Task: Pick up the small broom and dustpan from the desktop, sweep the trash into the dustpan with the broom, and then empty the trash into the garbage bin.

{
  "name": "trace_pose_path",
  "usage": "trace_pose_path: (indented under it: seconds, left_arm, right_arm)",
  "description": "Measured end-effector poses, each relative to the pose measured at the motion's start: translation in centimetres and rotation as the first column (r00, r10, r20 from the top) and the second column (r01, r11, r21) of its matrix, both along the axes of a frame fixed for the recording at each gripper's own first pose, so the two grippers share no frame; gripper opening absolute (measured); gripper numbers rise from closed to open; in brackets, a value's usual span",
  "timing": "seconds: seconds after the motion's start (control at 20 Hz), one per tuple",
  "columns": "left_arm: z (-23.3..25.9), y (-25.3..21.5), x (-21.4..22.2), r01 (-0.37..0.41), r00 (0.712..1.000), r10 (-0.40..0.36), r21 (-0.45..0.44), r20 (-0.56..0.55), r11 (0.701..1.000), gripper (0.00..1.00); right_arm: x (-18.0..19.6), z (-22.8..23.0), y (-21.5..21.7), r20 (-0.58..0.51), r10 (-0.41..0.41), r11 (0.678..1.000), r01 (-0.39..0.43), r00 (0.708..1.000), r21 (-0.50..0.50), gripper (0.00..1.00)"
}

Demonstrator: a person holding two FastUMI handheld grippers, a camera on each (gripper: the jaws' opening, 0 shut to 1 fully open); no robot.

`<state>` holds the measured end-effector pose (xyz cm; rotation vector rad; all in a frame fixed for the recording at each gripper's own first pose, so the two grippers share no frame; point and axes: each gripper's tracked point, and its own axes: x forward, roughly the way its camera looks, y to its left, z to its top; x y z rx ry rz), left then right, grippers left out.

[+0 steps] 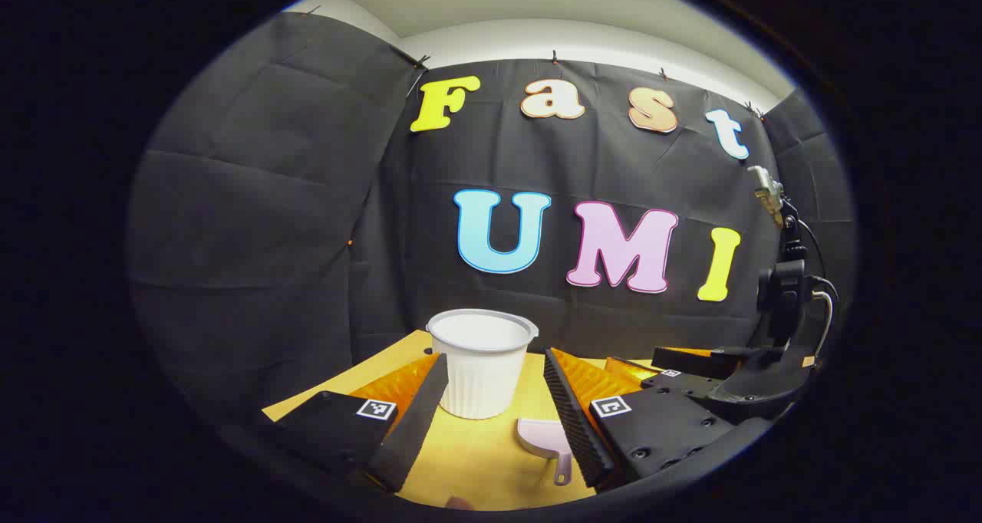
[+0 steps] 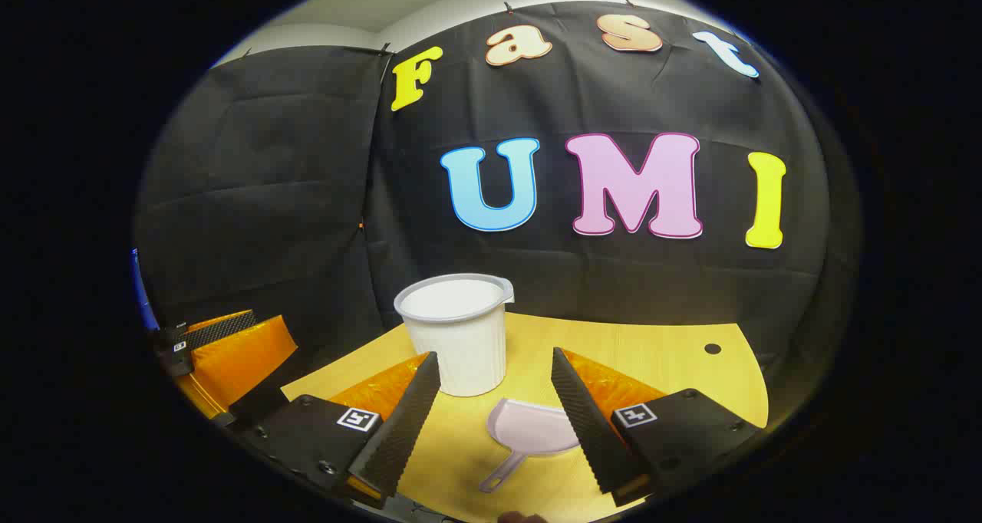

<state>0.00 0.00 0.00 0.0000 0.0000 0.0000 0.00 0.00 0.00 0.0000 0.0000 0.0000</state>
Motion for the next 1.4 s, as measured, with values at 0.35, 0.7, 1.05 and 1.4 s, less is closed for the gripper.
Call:
trace_pose_path:
  seconds: [0.35, 0.7, 1.05, 1.4]
  left_arm:
    - [-0.2, -0.2, 0.1, 0.007, 1.0, -0.007, -0.004, 0.001, 1.0, 0.75]
    - [-0.8, -1.5, 0.5, 0.043, 0.999, -0.043, -0.022, -0.019, 0.999, 0.75]
    - [-0.2, -4.1, 1.0, 0.115, 0.993, -0.115, 0.002, -0.006, 0.993, 0.75]
    - [0.5, -6.0, 1.9, 0.155, 0.987, -0.156, 0.042, 0.03, 0.987, 0.73]
  right_arm:
    - [-0.1, 0.2, -0.4, 0.01, -0.01, 1.0, 0.01, 1.0, 0.005, 0.95]
    - [-1.5, 1.2, -3.1, 0.062, -0.087, 0.996, 0.085, 0.994, 0.021, 0.95]
    - [-3.6, 2.2, -5.0, 0.118, -0.14, 0.99, 0.141, 0.983, 0.004, 0.95]
    - [-4.8, 3.7, -6.3, 0.189, -0.184, 0.982, 0.188, 0.964, 0.001, 0.94]
